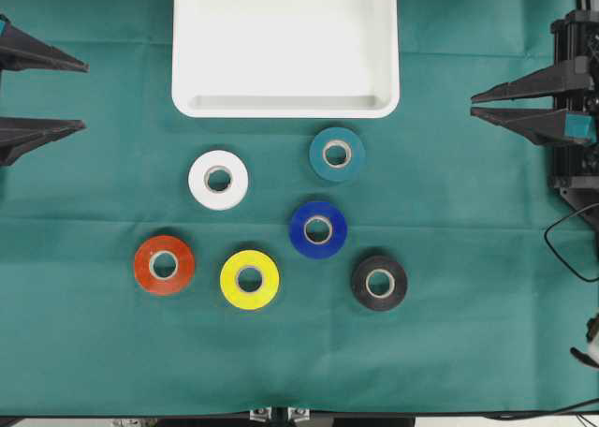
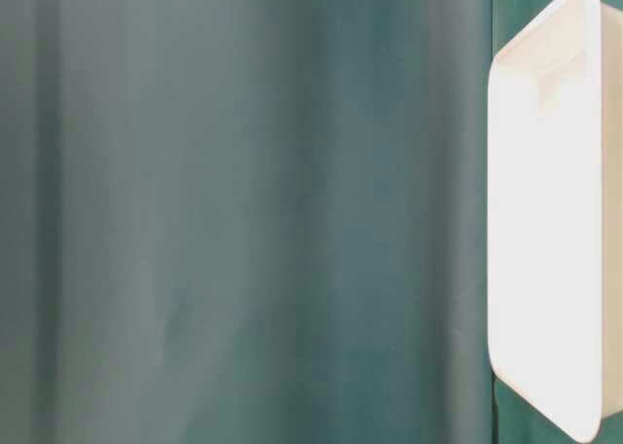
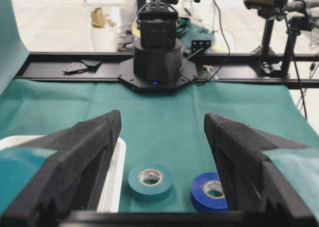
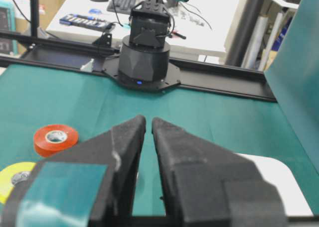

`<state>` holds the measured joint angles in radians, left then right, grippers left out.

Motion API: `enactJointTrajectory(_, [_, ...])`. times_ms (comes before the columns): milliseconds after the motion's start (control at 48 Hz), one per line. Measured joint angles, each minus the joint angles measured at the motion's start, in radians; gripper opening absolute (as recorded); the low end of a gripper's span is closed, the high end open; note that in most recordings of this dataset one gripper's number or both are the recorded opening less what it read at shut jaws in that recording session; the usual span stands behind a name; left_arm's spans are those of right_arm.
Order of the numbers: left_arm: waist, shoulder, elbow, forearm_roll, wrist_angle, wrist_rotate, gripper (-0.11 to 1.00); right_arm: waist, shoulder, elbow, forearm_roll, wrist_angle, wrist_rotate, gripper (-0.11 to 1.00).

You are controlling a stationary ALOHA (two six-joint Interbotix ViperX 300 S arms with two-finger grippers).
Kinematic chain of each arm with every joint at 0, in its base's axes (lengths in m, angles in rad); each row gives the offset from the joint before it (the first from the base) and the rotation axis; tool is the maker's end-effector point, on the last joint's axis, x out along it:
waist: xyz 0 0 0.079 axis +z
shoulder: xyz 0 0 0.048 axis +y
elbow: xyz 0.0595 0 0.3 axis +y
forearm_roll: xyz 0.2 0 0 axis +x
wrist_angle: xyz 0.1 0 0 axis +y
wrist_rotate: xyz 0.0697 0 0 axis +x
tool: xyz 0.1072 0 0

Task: Put the tape alternately from left to right into the white case.
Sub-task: 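Move both grippers inward from rest toward the tape rolls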

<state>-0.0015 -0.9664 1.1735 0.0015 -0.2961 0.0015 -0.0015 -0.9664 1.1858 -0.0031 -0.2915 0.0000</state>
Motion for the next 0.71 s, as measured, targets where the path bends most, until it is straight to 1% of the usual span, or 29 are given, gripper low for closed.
enactJointTrajectory(21, [0.0,0.0,0.003,-0.003,0.0,0.0,0.24,0.0,-0.002,-0.002,0.0,0.0,0.0,0.24])
enactJointTrajectory(42, [0.0,-0.002,0.012,-0.011,-0.002,-0.003,0.22,0.0,0.0,0.0,0.0,0.0,0.002,0.22])
enactJointTrajectory(125, [0.0,-0.006,0.048,-0.026,-0.002,-0.012,0.05,0.0,0.0,0.009,-0.003,-0.002,-0.002,0.05])
enactJointTrajectory(146, [-0.002,-0.009,0.054,-0.028,-0.002,-0.014,0.02,0.0,0.0,0.012,-0.003,-0.003,-0.002,0.03])
enactJointTrajectory(250, [-0.008,-0.02,0.071,-0.028,0.002,-0.038,-0.08,0.0,-0.002,0.026,-0.003,-0.018,-0.002,-0.02])
enactJointTrajectory(312, [-0.015,-0.02,0.08,-0.029,0.014,-0.066,-0.1,0.0,0.0,0.031,-0.003,-0.028,0.0,-0.02])
enactJointTrajectory(458, [-0.02,-0.015,0.081,-0.028,0.061,-0.124,-0.11,0.0,0.0,0.032,-0.003,-0.032,0.0,-0.02])
enactJointTrajectory(708, [-0.021,-0.014,0.081,-0.028,0.078,-0.12,-0.1,0.0,0.041,0.035,-0.003,-0.032,0.0,-0.02])
